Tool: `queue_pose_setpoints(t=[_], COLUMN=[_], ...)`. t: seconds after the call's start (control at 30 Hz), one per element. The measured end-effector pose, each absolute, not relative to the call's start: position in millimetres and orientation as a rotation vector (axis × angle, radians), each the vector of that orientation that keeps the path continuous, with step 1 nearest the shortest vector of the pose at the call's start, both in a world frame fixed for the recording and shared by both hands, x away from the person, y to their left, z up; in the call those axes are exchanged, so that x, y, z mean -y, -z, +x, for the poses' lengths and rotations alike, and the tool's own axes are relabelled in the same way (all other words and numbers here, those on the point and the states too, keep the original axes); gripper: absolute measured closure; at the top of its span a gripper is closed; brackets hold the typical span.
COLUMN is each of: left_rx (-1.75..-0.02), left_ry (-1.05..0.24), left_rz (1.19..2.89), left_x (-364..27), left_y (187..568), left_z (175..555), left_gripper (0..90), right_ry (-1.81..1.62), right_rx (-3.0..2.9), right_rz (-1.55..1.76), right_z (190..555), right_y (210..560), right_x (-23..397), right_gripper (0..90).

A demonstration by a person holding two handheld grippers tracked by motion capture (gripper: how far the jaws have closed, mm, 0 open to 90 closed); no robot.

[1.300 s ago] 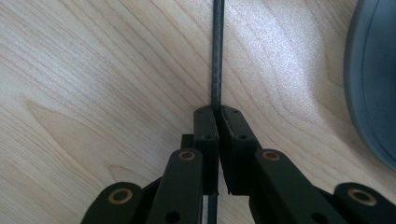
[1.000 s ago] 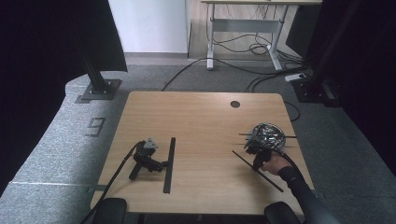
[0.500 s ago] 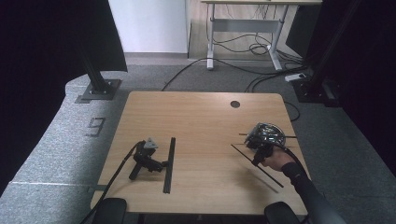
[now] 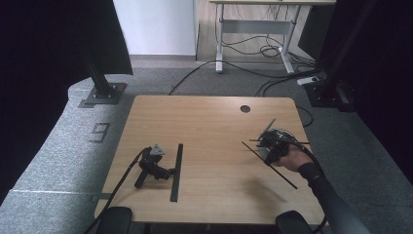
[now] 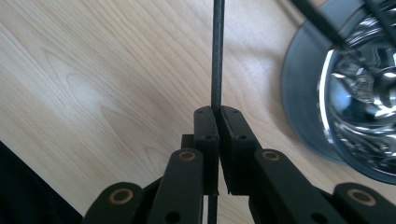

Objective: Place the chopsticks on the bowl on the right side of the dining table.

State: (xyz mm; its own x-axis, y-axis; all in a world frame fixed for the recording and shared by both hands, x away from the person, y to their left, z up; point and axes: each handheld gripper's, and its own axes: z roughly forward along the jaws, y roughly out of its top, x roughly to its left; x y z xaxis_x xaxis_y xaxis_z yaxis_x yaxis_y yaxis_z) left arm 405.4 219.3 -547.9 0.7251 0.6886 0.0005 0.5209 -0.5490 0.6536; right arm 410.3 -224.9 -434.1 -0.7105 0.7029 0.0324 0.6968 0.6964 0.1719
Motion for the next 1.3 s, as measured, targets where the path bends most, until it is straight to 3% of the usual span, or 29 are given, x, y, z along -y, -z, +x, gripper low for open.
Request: queue_pose_setpoints(t=[0.4, 1.3], left_rx=[-0.911, -0.914], left_ry=[-0.34, -0.338], left_rz=[2.284, 2.285], left_x=[-219, -219], left_y=[548, 548], left_z=[405, 405], left_gripper=[0.0, 0.0], right_ry=[-0.254, -0.182], right_rx=[-2.771, -2.66], right_rz=[1.201, 1.296], right_z=[425, 465], right_y=[411, 455], right_x=[236, 262], right_gripper=[85.5, 85.5])
